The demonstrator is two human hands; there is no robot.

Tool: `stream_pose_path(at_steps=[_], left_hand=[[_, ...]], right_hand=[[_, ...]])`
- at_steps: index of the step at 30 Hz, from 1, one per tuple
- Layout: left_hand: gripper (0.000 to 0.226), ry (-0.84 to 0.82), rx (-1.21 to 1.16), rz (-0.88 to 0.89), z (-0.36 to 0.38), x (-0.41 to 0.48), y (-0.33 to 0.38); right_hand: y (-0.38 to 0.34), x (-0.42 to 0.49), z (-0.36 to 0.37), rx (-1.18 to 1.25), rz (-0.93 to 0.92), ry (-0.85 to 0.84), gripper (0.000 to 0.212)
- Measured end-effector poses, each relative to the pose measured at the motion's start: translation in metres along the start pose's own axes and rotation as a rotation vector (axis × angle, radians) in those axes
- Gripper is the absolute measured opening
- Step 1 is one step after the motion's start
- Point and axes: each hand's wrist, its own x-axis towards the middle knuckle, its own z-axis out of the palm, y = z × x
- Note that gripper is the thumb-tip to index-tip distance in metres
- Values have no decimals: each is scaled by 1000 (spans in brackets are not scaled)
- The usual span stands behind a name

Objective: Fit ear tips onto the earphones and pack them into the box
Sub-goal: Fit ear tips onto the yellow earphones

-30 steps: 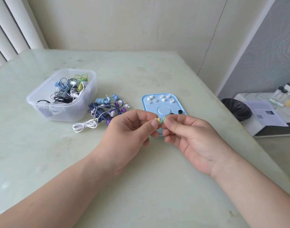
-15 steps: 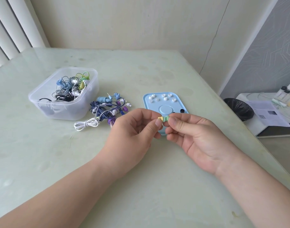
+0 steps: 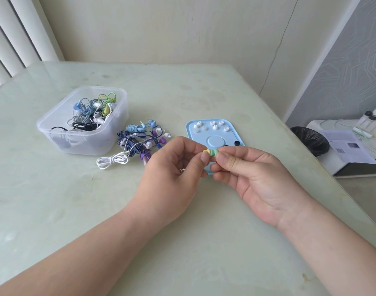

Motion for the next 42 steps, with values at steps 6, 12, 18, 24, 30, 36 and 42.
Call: stream_pose_path(at_steps=[6,12,18,24,30,36,42], left_hand=[[4,-12,-50,-12,-3,1,-1],[5,-25,-92,-6,-2,1,-1],[6,-41,-100,-5,-2,2,-2],[9,-47,-95,-62,-4,3,-3],[13,-84,-124,-147,-6,5,0],[14,-122,-148,-181,-10,7,0],[11,-182,-219,-324,-16,12,4]], right_hand=[[2,0,1,-25,-26,3,14],[1,2,-2,-24,-14,6,22],[3,2,-4,-70,-46,-31,24],[7,2,-6,-207,-193,-10,12],[5,3,-7,-323,-338,45,10],[7,5,-10,-442,-418,-29,15],[3,7,-15,-922,-809,-81,16]])
